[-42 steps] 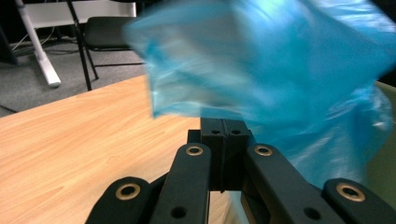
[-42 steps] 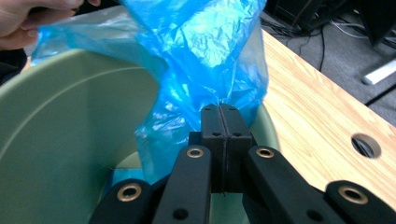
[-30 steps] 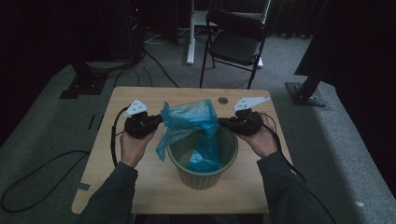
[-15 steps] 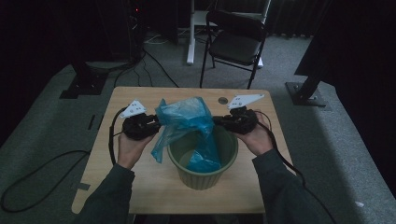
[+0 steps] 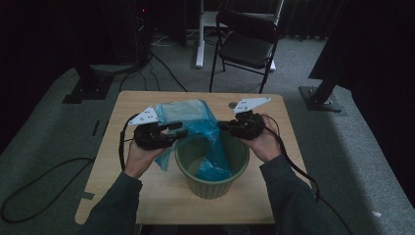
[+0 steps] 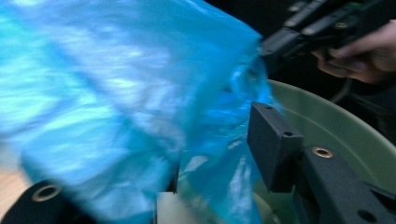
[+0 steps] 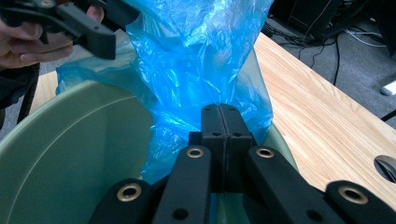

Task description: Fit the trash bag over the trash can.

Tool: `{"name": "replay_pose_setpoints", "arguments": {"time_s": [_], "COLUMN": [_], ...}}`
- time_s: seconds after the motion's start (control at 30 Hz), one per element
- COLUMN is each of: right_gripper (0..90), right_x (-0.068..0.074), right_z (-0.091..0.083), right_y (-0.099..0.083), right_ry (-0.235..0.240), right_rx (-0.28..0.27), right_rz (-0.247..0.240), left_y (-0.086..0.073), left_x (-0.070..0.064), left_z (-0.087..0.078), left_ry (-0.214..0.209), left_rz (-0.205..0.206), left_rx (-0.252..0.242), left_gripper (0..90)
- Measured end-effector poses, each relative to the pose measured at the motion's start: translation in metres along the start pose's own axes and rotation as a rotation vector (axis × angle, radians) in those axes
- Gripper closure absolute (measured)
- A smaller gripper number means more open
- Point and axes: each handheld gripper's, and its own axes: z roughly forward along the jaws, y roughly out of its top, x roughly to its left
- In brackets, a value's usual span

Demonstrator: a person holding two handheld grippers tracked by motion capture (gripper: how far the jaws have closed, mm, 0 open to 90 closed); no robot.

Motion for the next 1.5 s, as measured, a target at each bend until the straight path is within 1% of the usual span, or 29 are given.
{"name": "replay_pose_setpoints", "arguments": {"time_s": [0.03, 0.1, 0.2, 0.23, 0.3, 0.33, 0.37, 0.4, 0.43, 0.47, 0.5, 0.53, 0.63, 0.8, 1.0, 1.03, 1.07, 1.1, 1.23, 1.33, 1.37, 1.43, 1.47, 1.5], "right_gripper": [90.0, 90.0, 90.0, 90.0, 90.0, 90.0, 90.0, 90.0, 90.0, 90.0, 90.0, 90.0, 90.0, 90.0, 90.0, 90.0, 90.0, 90.0, 90.0, 90.0, 90.0, 90.0, 90.0, 88.5], "right_x": [0.0, 0.0, 0.001, 0.001, 0.002, 0.002, 0.002, 0.002, 0.002, 0.002, 0.002, 0.002, 0.001, -0.005, -0.015, -0.015, -0.017, -0.02, -0.024, -0.027, -0.027, -0.028, -0.028, -0.027], "right_z": [0.0, 0.001, 0.001, 0.001, 0.002, 0.002, 0.002, 0.002, 0.002, 0.002, 0.002, 0.001, 0.0, -0.004, -0.013, -0.013, -0.014, -0.017, -0.022, -0.028, -0.03, -0.032, -0.032, -0.033], "right_y": [0.0, 0.0, 0.0, 0.0, 0.0, 0.0, 0.0, 0.0, 0.0, -0.001, -0.001, -0.001, -0.002, -0.008, -0.022, -0.022, -0.025, -0.029, -0.036, -0.043, -0.044, -0.045, -0.045, -0.044], "right_ry": [0.001, 0.007, 0.016, 0.018, 0.024, 0.026, 0.028, 0.028, 0.029, 0.028, 0.026, 0.024, 0.015, -0.008, -0.033, -0.033, -0.038, -0.041, -0.045, -0.052, -0.054, -0.052, -0.052, -0.04], "right_rx": [0.001, -0.003, -0.006, -0.007, -0.006, -0.006, -0.005, -0.005, -0.006, -0.005, -0.005, -0.004, -0.002, 0.009, 0.024, 0.024, 0.027, 0.028, 0.032, 0.03, 0.03, 0.026, 0.026, 0.021], "right_rz": [0.001, 0.001, 0.003, 0.001, 0.001, -0.002, -0.002, -0.002, -0.002, -0.004, -0.004, -0.005, -0.004, 0.011, 0.043, 0.043, 0.05, 0.059, 0.072, 0.087, 0.089, 0.091, 0.091, 0.089], "left_y": [0.001, 0.002, 0.002, 0.003, 0.004, 0.004, 0.005, 0.005, 0.006, 0.007, 0.007, 0.007, 0.008, 0.007, 0.005, 0.005, 0.004, 0.003, 0.001, 0.001, 0.001, 0.002, 0.002, 0.004], "left_x": [-0.001, -0.002, -0.002, -0.003, -0.004, -0.004, -0.004, -0.004, -0.003, -0.003, -0.002, -0.001, 0.0, 0.006, 0.014, 0.014, 0.017, 0.018, 0.021, 0.023, 0.022, 0.019, 0.019, 0.017], "left_z": [0.004, 0.009, 0.014, 0.019, 0.023, 0.025, 0.027, 0.027, 0.03, 0.031, 0.032, 0.032, 0.03, 0.024, 0.022, 0.022, 0.021, 0.02, 0.02, 0.022, 0.022, 0.024, 0.024, 0.026], "left_ry": [-0.006, -0.001, 0.005, 0.015, 0.029, 0.041, 0.055, 0.055, 0.088, 0.103, 0.108, 0.114, 0.14, 0.168, 0.196, 0.196, 0.2, 0.202, 0.209, 0.218, 0.216, 0.218, 0.218, 0.219], "left_rz": [0.002, 0.005, 0.006, 0.006, 0.012, 0.013, 0.014, 0.014, 0.006, -0.003, -0.011, -0.012, -0.015, -0.035, -0.064, -0.064, -0.079, -0.084, -0.094, -0.111, -0.113, -0.095, -0.095, -0.084], "left_rx": [0.013, 0.026, 0.032, 0.04, 0.052, 0.059, 0.066, 0.066, 0.077, 0.08, 0.08, 0.079, 0.089, 0.093, 0.105, 0.105, 0.104, 0.104, 0.11, 0.116, 0.114, 0.12, 0.12, 0.124], "left_gripper": [53.8, 52.5, 52.4, 52.4, 55.4, 58.5, 63.8, 68.2, 68.2, 80.9, 87.0, 89.9, 90.0, 90.0, 90.0, 90.0, 90.0, 90.0, 90.0, 90.0, 90.0, 90.0, 90.0, 90.0]}}
